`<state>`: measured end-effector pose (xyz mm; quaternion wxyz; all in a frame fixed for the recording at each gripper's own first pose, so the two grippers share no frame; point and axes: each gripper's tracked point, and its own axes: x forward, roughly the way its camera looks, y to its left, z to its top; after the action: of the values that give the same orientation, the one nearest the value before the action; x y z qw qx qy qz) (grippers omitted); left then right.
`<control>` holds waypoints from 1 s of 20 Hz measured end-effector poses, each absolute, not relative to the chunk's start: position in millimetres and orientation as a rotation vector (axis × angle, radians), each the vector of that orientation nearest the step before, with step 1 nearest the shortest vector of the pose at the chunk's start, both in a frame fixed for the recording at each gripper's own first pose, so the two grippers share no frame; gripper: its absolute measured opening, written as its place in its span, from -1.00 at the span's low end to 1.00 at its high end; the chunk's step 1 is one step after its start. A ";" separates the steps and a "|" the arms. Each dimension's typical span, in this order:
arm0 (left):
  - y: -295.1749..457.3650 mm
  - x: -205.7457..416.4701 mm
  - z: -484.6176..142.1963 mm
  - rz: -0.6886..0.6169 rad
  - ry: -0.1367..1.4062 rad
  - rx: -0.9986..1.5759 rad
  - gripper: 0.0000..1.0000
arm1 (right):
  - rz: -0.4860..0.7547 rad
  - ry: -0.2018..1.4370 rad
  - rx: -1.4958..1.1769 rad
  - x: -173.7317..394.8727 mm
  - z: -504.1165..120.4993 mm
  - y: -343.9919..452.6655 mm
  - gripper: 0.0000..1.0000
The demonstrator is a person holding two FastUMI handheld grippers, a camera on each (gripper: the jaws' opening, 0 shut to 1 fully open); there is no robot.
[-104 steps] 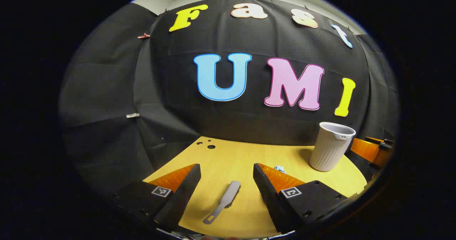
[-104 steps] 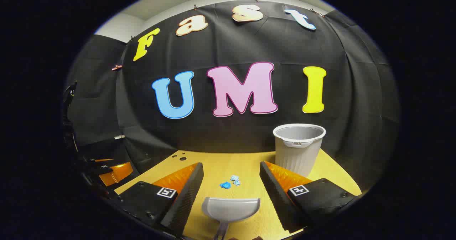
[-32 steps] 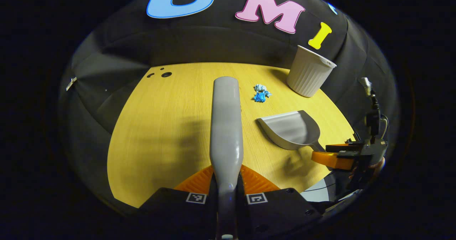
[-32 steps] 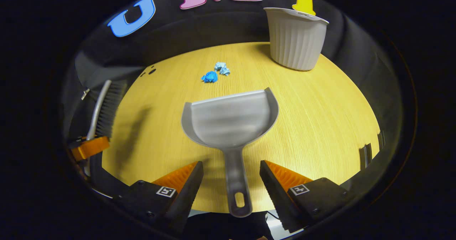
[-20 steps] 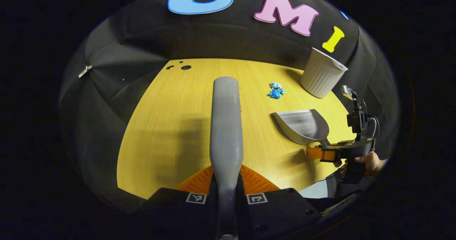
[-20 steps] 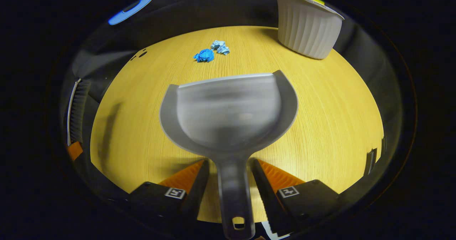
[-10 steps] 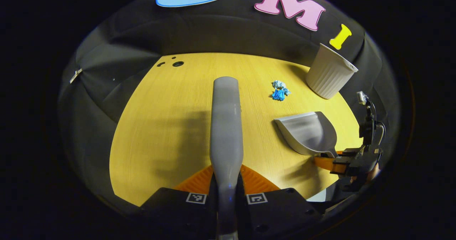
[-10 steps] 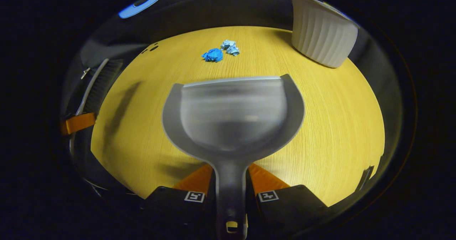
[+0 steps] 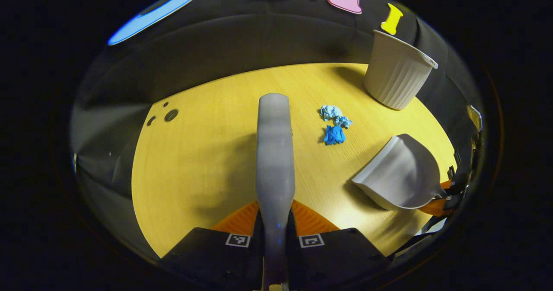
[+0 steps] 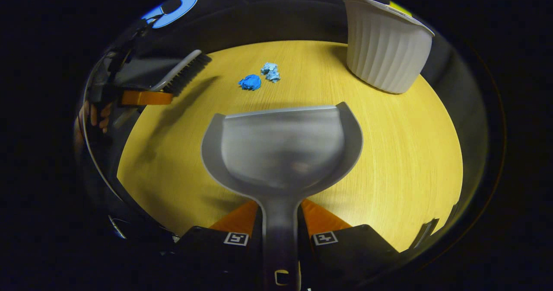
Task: Pick up the small broom and dustpan from the desktop, sweep the trash into the dustpan with the broom, and then empty the trash into the garbage bin.
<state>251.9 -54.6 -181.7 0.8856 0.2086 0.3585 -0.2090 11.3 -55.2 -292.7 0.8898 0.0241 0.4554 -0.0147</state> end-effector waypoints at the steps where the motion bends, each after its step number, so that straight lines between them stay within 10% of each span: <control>1: -63.6 266.5 -183.5 -0.445 0.748 0.473 -0.47 | -0.029 0.946 0.043 10.3 -291.0 -61.0 -0.22; 11: -151.9 345.0 -213.2 -0.597 0.726 0.892 -0.47 | 0.067 0.974 -0.056 7.3 -300.6 -88.5 -0.22; 20: -193.8 260.5 -232.3 -0.804 0.837 0.873 -0.46 | 0.176 0.969 -0.134 15.6 -303.4 -102.6 -0.22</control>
<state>260.5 -193.8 -232.3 0.7478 0.3991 0.3826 -0.3676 15.6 -102.6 -303.4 0.8789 -0.0641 0.4650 0.0846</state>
